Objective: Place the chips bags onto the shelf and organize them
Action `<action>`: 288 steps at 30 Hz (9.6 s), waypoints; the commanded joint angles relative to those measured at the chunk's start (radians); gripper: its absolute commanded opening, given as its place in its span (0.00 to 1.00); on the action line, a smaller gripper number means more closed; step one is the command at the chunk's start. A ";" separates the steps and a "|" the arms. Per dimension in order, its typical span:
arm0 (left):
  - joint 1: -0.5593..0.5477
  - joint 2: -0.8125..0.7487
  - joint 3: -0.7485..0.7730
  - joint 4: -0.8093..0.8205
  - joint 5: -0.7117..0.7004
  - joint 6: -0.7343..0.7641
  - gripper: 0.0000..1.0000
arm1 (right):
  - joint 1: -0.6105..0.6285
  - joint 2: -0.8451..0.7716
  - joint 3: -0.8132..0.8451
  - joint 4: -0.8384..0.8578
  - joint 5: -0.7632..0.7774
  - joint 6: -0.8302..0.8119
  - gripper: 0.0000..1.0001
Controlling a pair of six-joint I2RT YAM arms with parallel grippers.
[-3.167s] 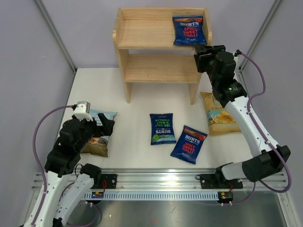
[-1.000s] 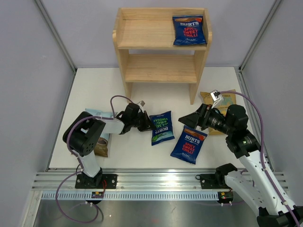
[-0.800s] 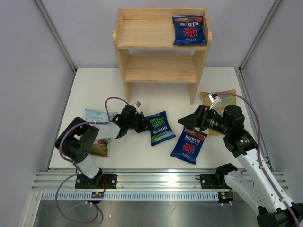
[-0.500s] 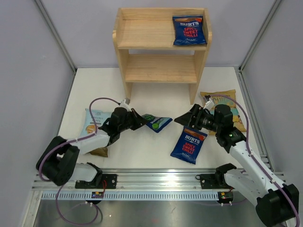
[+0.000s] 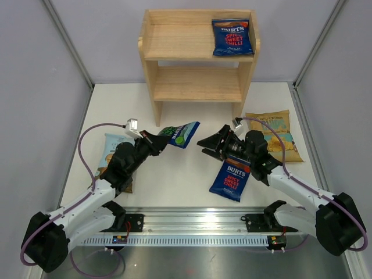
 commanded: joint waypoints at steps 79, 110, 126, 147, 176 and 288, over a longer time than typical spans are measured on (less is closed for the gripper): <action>-0.208 -0.301 0.490 -0.932 -0.630 0.229 0.99 | 0.183 0.051 0.346 0.219 0.412 -0.096 0.08; -0.207 -0.338 0.179 0.128 -0.267 -0.366 0.99 | 0.182 0.082 0.324 0.709 0.025 -0.269 0.07; -0.207 -0.307 0.186 0.211 -0.233 -0.238 0.34 | 0.182 0.097 0.281 0.738 -0.016 -0.245 0.14; -0.207 -0.189 0.149 0.553 -0.033 0.082 0.01 | 0.198 0.089 0.301 0.417 0.077 0.014 0.61; -0.156 -0.224 0.488 -0.270 -0.314 0.428 0.41 | 0.219 0.014 0.406 0.066 0.295 -0.010 0.13; -0.127 -0.387 0.455 -0.957 -0.144 0.448 0.99 | 0.081 0.146 0.968 -0.616 0.696 -0.327 0.89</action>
